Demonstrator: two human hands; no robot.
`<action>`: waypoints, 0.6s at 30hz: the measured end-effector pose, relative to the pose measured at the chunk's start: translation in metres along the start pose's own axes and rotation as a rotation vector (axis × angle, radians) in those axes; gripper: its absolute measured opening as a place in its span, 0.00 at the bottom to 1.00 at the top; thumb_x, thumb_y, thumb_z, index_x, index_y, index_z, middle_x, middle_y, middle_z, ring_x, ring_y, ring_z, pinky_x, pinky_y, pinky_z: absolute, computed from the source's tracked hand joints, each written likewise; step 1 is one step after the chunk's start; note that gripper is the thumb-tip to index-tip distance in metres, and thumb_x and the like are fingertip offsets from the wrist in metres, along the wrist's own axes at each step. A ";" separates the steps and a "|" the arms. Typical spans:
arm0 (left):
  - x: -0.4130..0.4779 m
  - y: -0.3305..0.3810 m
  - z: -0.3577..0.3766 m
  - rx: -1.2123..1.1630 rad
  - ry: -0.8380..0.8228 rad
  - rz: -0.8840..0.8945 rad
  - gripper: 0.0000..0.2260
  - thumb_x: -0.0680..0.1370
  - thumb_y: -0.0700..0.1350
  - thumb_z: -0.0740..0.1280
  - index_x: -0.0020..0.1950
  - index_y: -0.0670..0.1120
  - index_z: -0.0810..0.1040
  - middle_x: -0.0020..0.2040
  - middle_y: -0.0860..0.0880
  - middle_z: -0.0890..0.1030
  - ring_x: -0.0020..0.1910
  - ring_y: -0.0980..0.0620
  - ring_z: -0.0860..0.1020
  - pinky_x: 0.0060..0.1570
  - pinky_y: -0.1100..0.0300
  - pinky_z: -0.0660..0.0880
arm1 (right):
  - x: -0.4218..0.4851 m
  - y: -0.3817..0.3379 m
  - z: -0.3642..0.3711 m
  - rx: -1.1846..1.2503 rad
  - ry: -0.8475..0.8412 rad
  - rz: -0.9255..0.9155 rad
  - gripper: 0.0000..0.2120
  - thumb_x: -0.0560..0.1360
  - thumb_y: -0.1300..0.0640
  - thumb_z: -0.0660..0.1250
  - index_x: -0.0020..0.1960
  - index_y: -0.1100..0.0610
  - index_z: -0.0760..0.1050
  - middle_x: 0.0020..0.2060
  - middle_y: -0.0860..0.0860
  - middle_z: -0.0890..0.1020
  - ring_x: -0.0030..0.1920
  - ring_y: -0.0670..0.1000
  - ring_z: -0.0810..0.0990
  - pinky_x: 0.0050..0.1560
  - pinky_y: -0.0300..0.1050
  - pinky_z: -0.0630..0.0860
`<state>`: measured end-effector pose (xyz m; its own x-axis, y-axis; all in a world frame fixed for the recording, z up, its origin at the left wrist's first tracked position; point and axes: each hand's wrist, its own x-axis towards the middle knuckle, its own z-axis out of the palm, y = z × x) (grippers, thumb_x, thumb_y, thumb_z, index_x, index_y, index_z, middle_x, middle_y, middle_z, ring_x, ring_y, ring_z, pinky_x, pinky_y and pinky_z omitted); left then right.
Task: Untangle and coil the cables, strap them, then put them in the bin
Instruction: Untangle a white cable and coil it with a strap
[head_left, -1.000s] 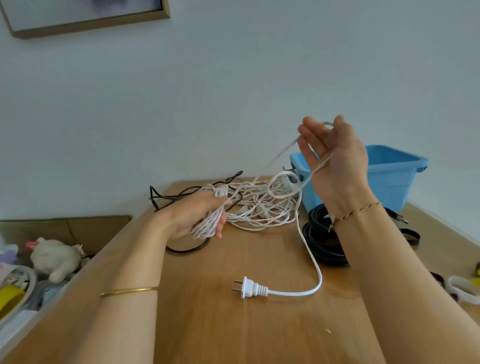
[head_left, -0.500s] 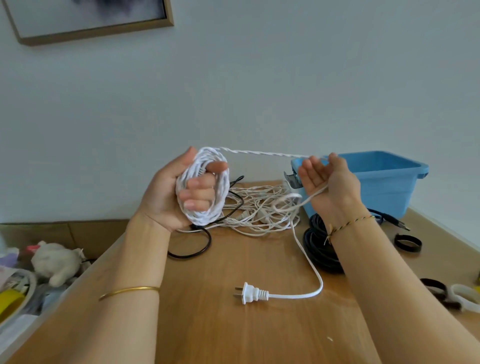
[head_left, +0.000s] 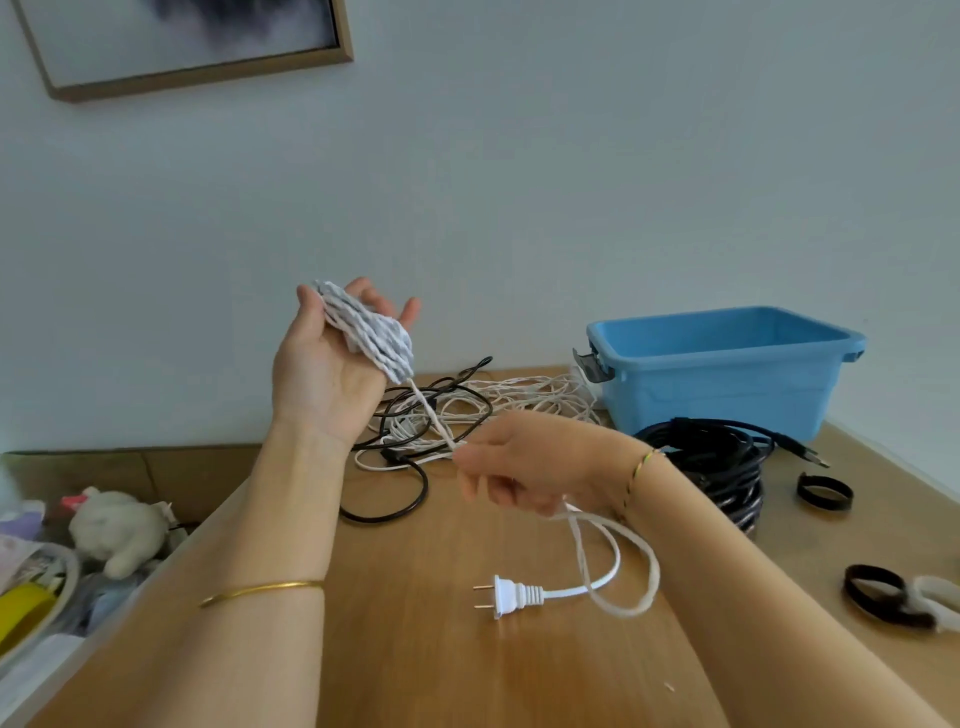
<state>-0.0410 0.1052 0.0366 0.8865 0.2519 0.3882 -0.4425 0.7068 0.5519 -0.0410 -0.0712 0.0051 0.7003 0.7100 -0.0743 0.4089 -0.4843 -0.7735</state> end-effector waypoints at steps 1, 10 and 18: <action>0.000 -0.004 0.001 0.069 0.035 0.000 0.19 0.83 0.54 0.53 0.53 0.40 0.74 0.35 0.47 0.78 0.36 0.52 0.79 0.51 0.47 0.77 | -0.001 -0.002 0.002 -0.016 -0.036 0.000 0.15 0.81 0.53 0.57 0.48 0.62 0.76 0.29 0.52 0.72 0.20 0.45 0.64 0.21 0.36 0.65; -0.010 -0.034 -0.011 1.329 -0.169 0.163 0.11 0.83 0.49 0.57 0.44 0.47 0.73 0.39 0.49 0.81 0.34 0.57 0.80 0.38 0.61 0.76 | -0.017 -0.009 -0.024 -0.008 0.061 -0.110 0.13 0.76 0.61 0.64 0.52 0.72 0.74 0.33 0.60 0.75 0.22 0.46 0.68 0.27 0.36 0.69; -0.021 -0.022 0.001 1.118 -0.541 -0.478 0.27 0.74 0.63 0.62 0.51 0.40 0.82 0.28 0.44 0.76 0.20 0.53 0.70 0.23 0.62 0.70 | -0.026 0.001 -0.048 0.203 0.471 -0.347 0.08 0.74 0.67 0.67 0.52 0.62 0.75 0.28 0.54 0.78 0.26 0.46 0.71 0.32 0.37 0.71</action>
<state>-0.0500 0.0833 0.0170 0.9349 -0.3443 0.0860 -0.2077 -0.3341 0.9194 -0.0309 -0.1144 0.0368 0.7486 0.4839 0.4533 0.5721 -0.1257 -0.8105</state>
